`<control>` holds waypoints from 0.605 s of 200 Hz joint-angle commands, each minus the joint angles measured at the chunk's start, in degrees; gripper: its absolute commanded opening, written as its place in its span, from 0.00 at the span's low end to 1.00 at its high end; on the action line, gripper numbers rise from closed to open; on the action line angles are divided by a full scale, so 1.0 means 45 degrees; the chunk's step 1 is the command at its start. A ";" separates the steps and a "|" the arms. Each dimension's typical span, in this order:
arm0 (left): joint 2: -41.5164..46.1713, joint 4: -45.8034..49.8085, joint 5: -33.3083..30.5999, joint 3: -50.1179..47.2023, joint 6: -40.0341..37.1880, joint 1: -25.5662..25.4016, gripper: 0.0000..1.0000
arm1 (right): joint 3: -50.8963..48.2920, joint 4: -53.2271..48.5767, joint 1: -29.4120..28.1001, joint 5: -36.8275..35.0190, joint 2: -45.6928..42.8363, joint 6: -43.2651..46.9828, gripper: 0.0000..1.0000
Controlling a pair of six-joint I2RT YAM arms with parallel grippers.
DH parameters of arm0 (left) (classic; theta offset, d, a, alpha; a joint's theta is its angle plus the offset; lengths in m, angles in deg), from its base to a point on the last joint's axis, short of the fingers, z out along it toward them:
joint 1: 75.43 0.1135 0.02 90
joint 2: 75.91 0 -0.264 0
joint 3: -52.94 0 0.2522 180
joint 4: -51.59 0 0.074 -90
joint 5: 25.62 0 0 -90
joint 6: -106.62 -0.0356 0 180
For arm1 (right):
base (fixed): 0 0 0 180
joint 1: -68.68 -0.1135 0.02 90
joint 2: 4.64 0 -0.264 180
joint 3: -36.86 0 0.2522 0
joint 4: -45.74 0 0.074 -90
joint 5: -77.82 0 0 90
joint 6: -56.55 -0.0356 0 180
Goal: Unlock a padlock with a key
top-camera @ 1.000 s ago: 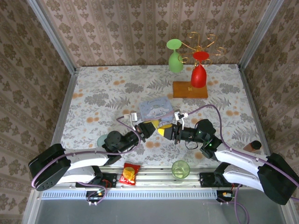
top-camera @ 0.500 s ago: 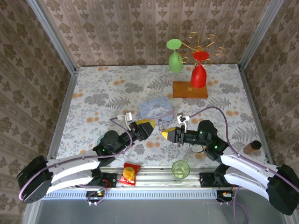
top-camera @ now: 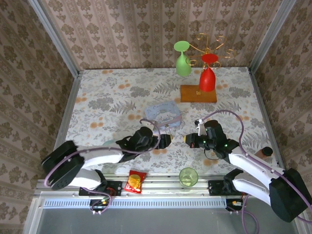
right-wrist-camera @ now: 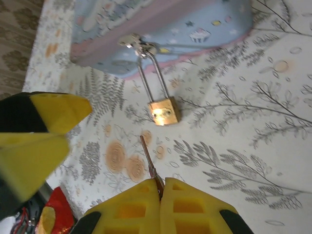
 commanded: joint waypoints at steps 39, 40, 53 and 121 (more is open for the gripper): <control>-0.2888 -0.2311 0.0763 0.1498 -0.0056 0.0517 0.81 | 0.0223 -0.0881 0.0059 -0.0486 -0.0165 0.0550 0.00; -0.2935 -0.2309 0.0769 0.1532 -0.0052 0.0516 0.81 | 0.0219 -0.0884 0.0059 -0.0486 -0.0170 0.0544 0.00; -0.3349 -0.2292 0.0775 0.1748 -0.0017 0.0537 0.77 | 0.0078 -0.0902 0.0057 -0.0466 -0.0295 0.0541 0.00; -0.4337 -0.2098 0.0154 0.2151 0.0097 -0.0146 0.69 | -0.0449 -0.1011 0.0077 -0.0564 -0.1040 0.0488 0.00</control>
